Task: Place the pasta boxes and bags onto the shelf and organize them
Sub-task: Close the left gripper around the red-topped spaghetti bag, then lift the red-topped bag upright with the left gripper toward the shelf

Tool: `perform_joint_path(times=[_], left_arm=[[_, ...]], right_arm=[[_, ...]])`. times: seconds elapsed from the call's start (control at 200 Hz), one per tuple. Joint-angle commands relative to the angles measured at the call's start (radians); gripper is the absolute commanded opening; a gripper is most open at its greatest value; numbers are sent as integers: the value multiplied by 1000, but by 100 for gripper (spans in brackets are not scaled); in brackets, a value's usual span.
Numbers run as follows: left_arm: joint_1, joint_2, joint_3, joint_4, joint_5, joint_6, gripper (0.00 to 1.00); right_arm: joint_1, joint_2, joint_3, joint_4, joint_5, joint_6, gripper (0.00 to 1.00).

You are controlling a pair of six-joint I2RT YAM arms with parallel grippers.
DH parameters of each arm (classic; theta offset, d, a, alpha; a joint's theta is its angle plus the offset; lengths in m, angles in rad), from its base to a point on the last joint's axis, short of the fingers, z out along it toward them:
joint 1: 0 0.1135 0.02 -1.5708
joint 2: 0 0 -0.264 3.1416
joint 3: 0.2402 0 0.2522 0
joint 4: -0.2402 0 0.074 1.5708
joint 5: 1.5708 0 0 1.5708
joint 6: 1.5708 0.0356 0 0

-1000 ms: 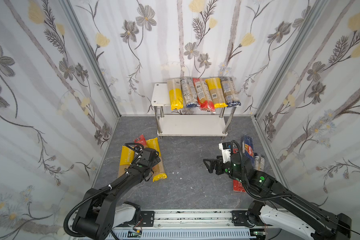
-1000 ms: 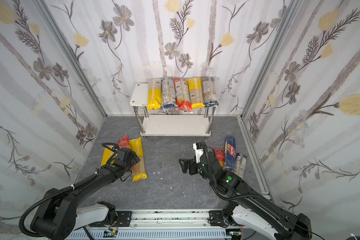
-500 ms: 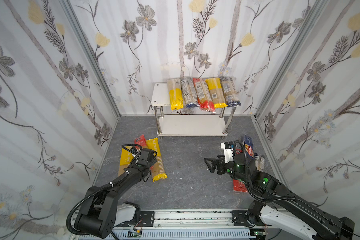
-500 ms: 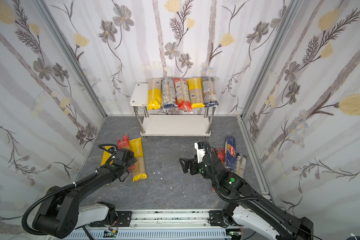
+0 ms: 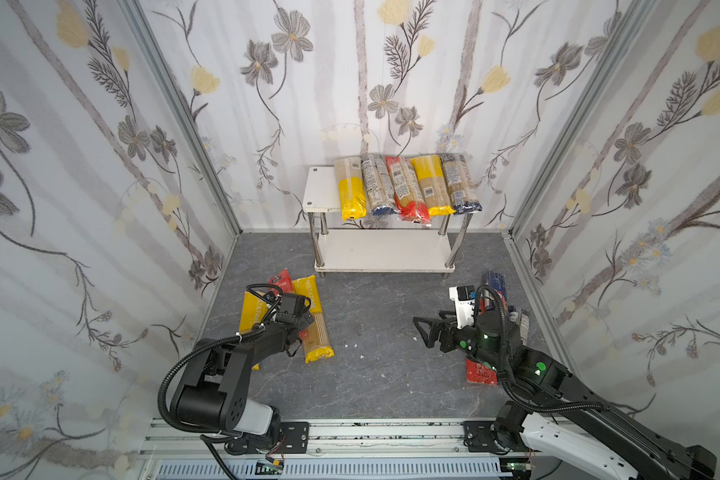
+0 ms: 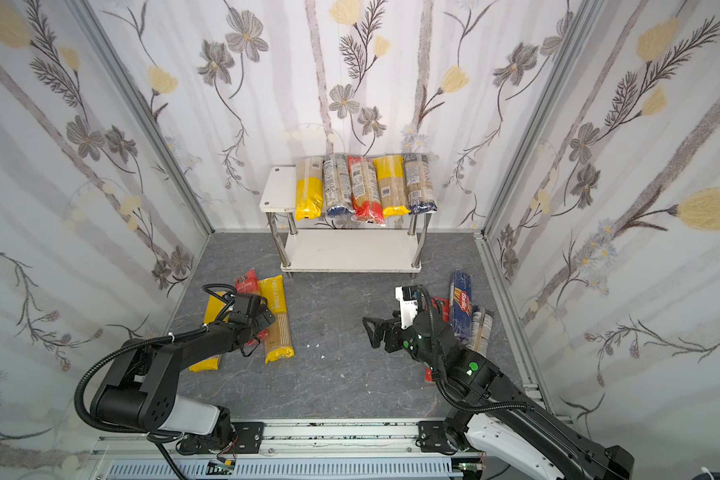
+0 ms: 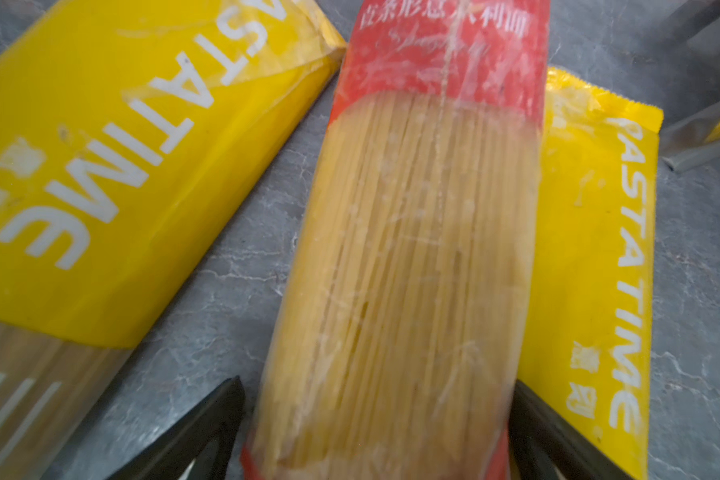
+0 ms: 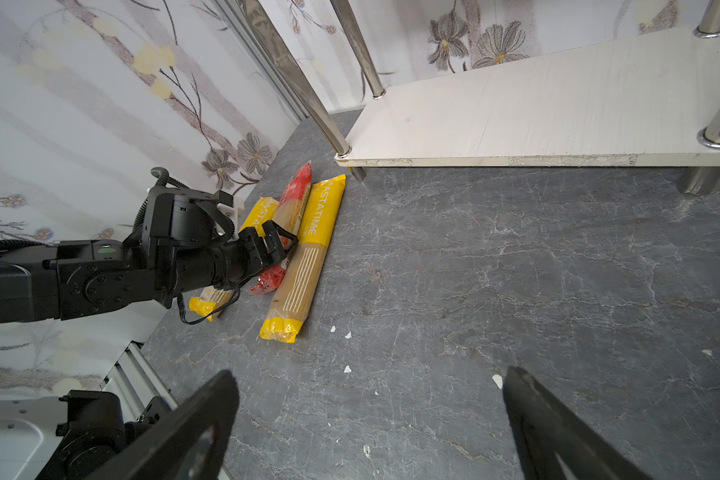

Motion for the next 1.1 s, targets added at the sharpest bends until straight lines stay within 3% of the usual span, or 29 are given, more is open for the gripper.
perform_joint_path(times=[0.0,0.145,0.41,0.659,1.094], left_arm=[[1,13,1,22,35,17,98],[2,40,8,23,53,24,78],[1,61,12,20,96,33,25],[-1,-98,-35,-8,108,-16,1],[-4,-422,125,-318,68,39,0]], right_arm=[[0,-2,0,-9,15,14,100],[0,7,5,-4,11,15,100],[0,20,24,-14,11,7,100],[0,35,27,-8,7,8,100],[0,43,40,20,-20,7,100]])
